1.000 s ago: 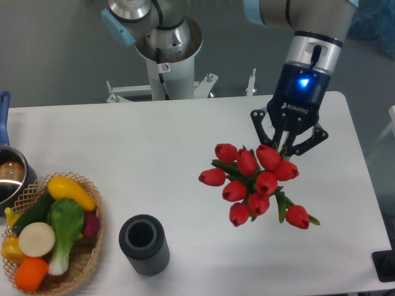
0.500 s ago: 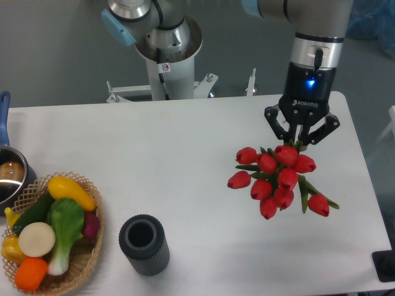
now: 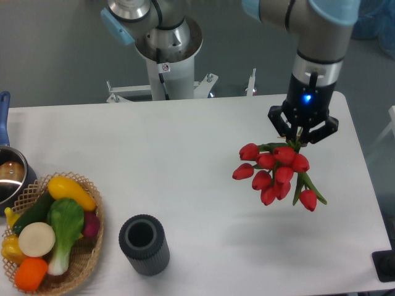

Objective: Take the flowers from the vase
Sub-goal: 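Carry the tulip bunch away from the vase and hold it raised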

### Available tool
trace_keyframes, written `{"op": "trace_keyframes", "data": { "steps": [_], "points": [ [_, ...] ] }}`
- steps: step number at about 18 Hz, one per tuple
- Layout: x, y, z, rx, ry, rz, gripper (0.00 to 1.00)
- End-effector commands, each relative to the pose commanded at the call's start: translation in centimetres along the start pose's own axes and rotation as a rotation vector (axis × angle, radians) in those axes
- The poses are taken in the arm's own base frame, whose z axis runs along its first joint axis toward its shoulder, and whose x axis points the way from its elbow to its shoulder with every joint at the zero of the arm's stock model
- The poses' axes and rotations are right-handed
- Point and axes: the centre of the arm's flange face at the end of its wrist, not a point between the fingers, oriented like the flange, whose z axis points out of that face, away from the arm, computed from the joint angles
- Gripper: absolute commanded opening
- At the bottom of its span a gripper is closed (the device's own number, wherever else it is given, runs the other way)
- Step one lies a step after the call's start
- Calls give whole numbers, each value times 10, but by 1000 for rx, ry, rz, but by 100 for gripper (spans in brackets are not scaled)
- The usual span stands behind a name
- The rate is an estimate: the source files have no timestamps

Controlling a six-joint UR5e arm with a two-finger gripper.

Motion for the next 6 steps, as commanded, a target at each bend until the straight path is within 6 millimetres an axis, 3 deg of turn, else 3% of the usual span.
{"op": "trace_keyframes", "data": {
  "steps": [3,6],
  "points": [
    [-3,-2,-6,-25,9,20,3],
    [6,-6,3,-85,16,51,3]
  ]
}}
